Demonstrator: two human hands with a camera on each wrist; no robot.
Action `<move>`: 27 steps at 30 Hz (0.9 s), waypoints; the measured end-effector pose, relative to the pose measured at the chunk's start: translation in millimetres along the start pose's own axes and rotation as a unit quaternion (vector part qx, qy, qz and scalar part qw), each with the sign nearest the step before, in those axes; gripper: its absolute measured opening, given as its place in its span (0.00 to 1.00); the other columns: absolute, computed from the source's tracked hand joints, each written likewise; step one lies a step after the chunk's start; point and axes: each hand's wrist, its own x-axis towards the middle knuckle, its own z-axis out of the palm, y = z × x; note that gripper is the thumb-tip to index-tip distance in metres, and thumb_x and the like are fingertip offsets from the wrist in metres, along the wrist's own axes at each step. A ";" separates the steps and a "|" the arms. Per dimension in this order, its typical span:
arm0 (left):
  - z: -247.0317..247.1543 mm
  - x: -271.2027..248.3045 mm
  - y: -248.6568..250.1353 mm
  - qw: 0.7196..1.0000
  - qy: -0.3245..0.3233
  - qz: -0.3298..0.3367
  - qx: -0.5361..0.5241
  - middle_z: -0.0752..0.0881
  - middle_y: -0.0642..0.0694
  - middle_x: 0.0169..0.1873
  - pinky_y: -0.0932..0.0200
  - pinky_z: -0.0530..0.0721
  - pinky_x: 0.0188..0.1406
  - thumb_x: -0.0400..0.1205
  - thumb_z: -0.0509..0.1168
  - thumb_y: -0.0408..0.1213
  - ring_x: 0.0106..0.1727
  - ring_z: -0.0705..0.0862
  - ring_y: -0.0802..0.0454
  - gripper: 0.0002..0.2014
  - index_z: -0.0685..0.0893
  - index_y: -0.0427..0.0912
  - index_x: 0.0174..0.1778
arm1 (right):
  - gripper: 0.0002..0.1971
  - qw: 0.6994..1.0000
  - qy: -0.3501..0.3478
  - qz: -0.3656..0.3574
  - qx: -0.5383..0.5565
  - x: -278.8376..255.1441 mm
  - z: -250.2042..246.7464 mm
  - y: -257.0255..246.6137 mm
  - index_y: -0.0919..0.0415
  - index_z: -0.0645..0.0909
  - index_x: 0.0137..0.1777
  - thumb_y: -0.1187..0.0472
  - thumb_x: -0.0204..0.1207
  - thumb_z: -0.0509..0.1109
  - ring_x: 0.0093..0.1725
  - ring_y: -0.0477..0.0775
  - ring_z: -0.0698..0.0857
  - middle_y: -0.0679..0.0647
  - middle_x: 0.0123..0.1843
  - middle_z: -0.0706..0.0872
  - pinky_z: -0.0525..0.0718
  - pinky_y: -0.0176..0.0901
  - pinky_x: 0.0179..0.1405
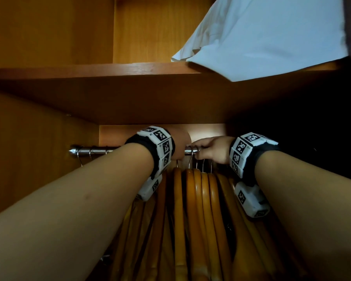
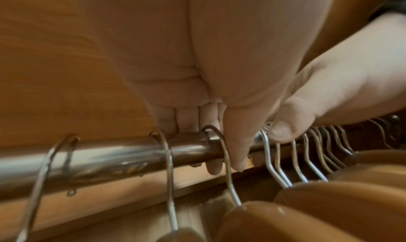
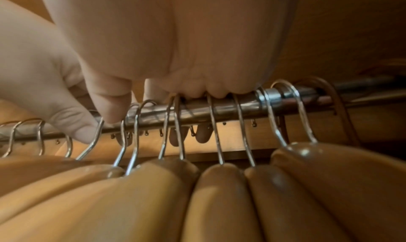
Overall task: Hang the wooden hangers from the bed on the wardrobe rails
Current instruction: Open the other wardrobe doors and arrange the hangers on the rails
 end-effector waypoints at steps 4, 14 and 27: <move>1.6 -1.5 0.4 1.000 0.006 -0.010 -0.018 0.88 0.47 0.50 0.61 0.77 0.32 0.83 0.70 0.40 0.50 0.87 0.48 0.09 0.88 0.45 0.58 | 0.11 1.000 0.013 0.005 -0.003 1.1 0.7 1.9 0.45 0.85 0.57 0.57 0.76 0.72 0.57 0.51 0.83 0.48 0.52 0.87 0.78 0.45 0.60; 0.5 -6.0 3.2 1.000 0.012 -0.007 -0.021 0.86 0.48 0.50 0.62 0.73 0.32 0.82 0.72 0.41 0.48 0.85 0.50 0.12 0.86 0.44 0.60 | 0.11 0.999 0.030 0.041 -0.019 -9.8 -10.4 15.8 0.49 0.82 0.60 0.57 0.78 0.71 0.53 0.49 0.79 0.46 0.47 0.81 0.70 0.34 0.41; -9.6 -15.6 0.0 0.999 -0.022 0.013 -0.039 0.85 0.51 0.54 0.56 0.80 0.49 0.84 0.69 0.48 0.55 0.84 0.51 0.18 0.84 0.47 0.68 | 0.15 0.992 0.066 0.097 -0.040 -20.9 -17.7 20.9 0.61 0.83 0.64 0.67 0.79 0.67 0.49 0.50 0.77 0.54 0.50 0.80 0.67 0.25 0.28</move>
